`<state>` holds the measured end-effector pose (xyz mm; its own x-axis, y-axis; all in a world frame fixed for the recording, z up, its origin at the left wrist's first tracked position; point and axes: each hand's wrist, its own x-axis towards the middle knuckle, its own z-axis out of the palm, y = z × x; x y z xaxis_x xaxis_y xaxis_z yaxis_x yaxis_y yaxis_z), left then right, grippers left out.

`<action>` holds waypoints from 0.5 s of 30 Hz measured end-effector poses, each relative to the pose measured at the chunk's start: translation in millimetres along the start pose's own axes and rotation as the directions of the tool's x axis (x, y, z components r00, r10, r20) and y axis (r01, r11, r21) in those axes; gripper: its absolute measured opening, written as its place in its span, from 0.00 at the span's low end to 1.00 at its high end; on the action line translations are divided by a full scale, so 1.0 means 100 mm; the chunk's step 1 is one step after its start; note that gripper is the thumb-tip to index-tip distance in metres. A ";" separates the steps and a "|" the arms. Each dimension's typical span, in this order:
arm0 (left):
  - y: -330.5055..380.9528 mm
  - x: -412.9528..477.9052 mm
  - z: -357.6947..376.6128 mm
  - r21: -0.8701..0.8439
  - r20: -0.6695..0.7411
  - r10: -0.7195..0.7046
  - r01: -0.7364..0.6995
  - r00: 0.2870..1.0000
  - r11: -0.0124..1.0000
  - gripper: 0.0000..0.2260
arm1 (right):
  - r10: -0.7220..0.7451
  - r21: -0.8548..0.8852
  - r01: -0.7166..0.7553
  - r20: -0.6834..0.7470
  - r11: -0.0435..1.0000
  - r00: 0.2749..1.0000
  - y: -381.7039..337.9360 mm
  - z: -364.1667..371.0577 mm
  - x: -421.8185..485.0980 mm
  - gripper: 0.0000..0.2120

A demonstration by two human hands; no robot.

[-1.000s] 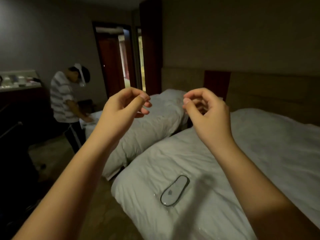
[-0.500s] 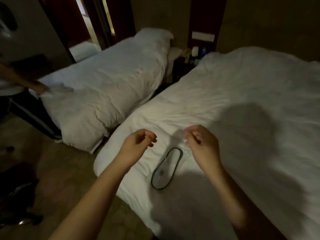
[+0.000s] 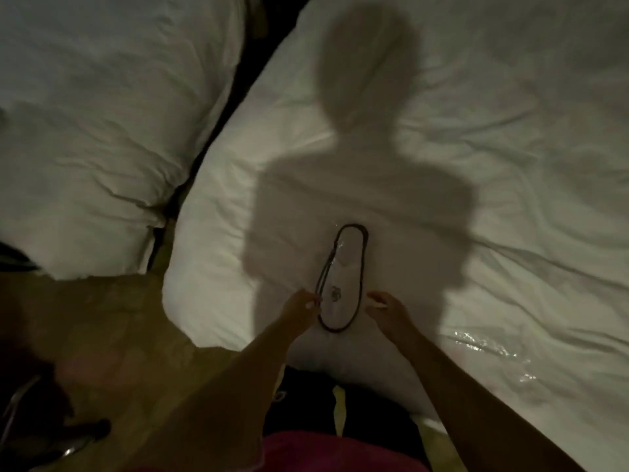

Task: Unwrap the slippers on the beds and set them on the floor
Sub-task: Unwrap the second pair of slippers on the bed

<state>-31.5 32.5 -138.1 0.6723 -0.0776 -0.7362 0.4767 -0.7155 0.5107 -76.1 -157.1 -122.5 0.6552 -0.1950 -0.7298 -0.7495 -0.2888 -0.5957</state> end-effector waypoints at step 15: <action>-0.03 0.89 0.25 0.133 0.344 0.058 -0.110 0.937 0.985 0.15 | 0.342 0.378 -0.286 -0.089 0.881 0.936 0.17 0.35 -0.66 0.14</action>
<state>12.9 10.1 -216.6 0.4625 -0.3533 -0.8132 0.3201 -0.7888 0.5248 -134.9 -116.0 -96.1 0.3653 -0.3647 -0.8565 -0.8829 0.1558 -0.4429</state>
